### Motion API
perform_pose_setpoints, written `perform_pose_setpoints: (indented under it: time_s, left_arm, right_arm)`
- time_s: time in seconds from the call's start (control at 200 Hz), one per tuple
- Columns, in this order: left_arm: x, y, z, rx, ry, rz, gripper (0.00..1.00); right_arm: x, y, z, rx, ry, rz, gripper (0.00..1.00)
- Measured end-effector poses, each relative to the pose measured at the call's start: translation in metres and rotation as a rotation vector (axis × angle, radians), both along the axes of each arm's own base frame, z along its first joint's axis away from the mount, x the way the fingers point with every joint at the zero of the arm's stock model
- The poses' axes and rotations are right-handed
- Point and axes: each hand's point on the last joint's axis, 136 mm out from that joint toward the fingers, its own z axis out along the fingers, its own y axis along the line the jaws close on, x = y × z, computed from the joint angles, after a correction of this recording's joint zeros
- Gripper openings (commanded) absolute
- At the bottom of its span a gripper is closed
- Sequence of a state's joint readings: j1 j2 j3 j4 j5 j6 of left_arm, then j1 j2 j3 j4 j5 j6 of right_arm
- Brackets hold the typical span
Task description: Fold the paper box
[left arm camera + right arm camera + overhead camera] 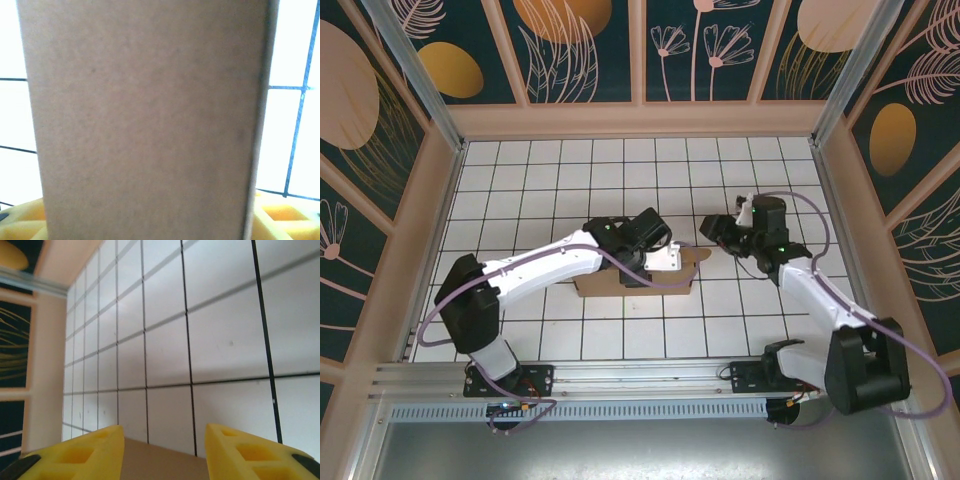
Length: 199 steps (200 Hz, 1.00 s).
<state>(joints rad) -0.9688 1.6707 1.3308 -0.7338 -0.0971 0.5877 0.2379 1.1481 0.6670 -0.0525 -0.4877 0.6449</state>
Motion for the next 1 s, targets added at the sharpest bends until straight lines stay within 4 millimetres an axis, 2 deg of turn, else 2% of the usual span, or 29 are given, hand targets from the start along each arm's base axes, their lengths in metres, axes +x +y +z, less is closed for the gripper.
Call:
perform_pose_setpoints:
  time_s: [0.13,0.215,0.3,0.45,0.596,0.806,0.996]
  left_arm:
    - [0.002,-0.001,0.000,-0.059,-0.046,0.013,0.64]
    - [0.005,-0.003,-0.001,-0.085,-0.064,0.018,0.66]
    - [0.007,-0.008,-0.002,-0.111,-0.080,0.018,0.67]
    - [0.012,-0.014,-0.003,-0.140,-0.100,0.017,0.67]
    - [0.015,-0.018,-0.002,-0.154,-0.111,0.017,0.67]
    - [0.017,-0.018,-0.002,-0.172,-0.101,0.012,0.69]
    - [0.023,-0.020,0.001,-0.211,-0.099,0.016,0.70]
  right_arm:
    - [0.000,-0.003,0.032,-0.022,-0.094,-0.002,0.46]
    - [-0.003,0.001,0.040,-0.068,-0.117,0.016,0.49]
    - [-0.012,0.010,0.041,-0.126,-0.131,0.057,0.48]
    - [-0.027,0.019,0.040,-0.194,-0.134,0.110,0.46]
    - [-0.038,0.028,0.027,-0.264,-0.118,0.145,0.44]
    - [-0.039,0.033,0.014,-0.377,-0.145,0.127,0.44]
    - [-0.037,0.030,0.013,-0.457,-0.183,0.073,0.46]
